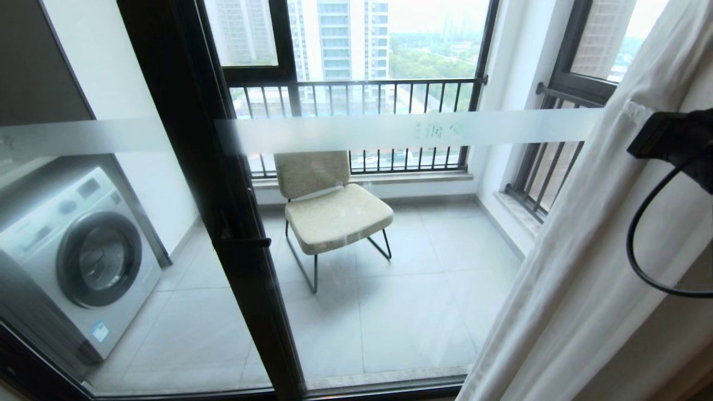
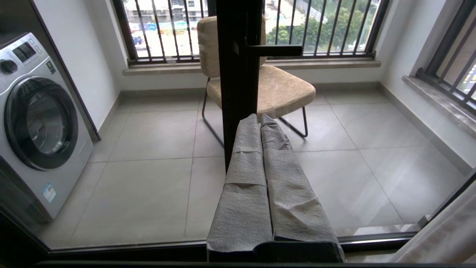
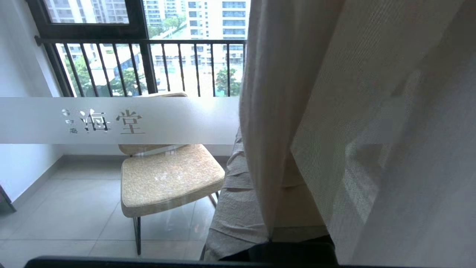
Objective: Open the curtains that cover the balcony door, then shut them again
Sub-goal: Close the inner curtains on both sides
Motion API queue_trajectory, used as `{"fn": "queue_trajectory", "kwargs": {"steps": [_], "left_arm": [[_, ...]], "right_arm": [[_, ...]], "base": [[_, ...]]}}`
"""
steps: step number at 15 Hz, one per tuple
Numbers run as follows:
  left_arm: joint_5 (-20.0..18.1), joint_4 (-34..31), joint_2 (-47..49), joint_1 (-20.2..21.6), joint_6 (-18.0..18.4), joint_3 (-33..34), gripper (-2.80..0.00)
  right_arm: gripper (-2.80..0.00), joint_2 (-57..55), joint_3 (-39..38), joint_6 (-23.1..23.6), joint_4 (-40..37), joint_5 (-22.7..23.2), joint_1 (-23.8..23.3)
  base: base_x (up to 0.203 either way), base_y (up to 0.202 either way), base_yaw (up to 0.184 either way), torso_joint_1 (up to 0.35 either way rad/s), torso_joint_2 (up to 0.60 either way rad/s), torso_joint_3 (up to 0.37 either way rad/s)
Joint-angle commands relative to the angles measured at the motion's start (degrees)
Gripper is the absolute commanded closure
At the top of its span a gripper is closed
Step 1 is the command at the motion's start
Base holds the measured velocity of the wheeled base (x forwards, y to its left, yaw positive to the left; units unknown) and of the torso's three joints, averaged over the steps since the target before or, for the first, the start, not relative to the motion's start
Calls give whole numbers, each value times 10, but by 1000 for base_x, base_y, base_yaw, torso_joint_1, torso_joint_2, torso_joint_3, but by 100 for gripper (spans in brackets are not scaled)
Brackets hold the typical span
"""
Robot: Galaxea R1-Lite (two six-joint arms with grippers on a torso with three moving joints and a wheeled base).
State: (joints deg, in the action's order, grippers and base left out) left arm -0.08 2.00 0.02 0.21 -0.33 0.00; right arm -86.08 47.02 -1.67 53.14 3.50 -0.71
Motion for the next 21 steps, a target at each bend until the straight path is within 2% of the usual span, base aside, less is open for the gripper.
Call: {"fn": "queue_trajectory", "kwargs": {"steps": [1,12,21], "left_arm": [[0,0,0,1,1,0,0],[0,0,0,1,1,0,0],[0,0,0,1,1,0,0]], "right_arm": [[0,-2,0,0,3,0,-1],[0,-2,-3,0,3,0,-1],[0,-1,-4,1,3,0,-1]], "base": [[0,0,0,0,0,0],[0,0,0,0,0,0],[178,2,-1,3,3,2]]}}
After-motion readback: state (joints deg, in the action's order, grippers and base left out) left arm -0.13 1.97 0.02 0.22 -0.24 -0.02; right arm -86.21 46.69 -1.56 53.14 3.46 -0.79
